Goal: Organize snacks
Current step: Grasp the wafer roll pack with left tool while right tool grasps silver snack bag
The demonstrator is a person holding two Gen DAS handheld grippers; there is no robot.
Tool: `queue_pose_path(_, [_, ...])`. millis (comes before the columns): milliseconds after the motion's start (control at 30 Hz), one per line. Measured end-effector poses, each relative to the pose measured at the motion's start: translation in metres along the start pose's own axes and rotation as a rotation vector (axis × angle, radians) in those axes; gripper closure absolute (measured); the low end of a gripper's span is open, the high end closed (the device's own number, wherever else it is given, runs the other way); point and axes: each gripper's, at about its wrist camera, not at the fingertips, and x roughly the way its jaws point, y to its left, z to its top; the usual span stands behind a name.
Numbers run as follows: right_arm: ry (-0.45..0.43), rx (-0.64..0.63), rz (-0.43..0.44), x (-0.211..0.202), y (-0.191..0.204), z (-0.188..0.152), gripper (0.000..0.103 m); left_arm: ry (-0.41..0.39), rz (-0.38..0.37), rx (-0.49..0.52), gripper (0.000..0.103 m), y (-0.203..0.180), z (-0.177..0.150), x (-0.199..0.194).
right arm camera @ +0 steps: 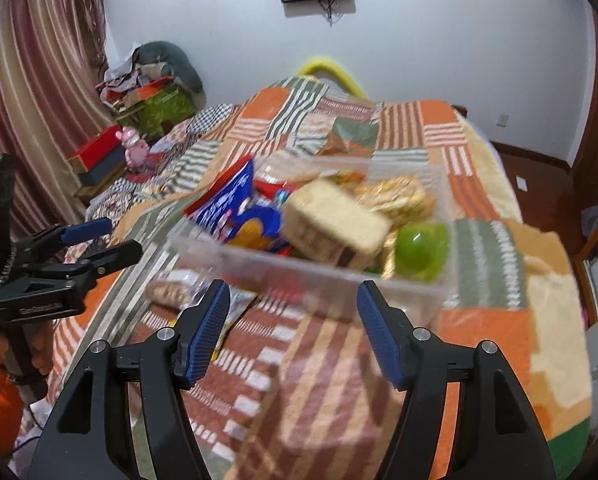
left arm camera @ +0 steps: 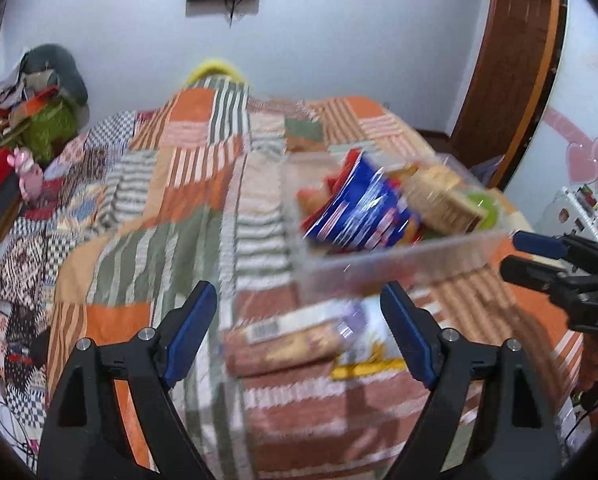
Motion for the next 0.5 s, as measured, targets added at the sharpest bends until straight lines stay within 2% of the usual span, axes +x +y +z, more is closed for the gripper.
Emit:
queue_pose_path(200, [0.067, -0.013, -0.001, 0.022, 0.015, -0.010, 0.040, 0.076, 0.004, 0.014, 0.018, 0.024, -0.021, 0.031])
queue_pose_path(500, [0.147, -0.035, -0.004, 0.055, 0.032, -0.016, 0.040, 0.095, 0.050, -0.043, 0.019, 0.057, -0.015, 0.071])
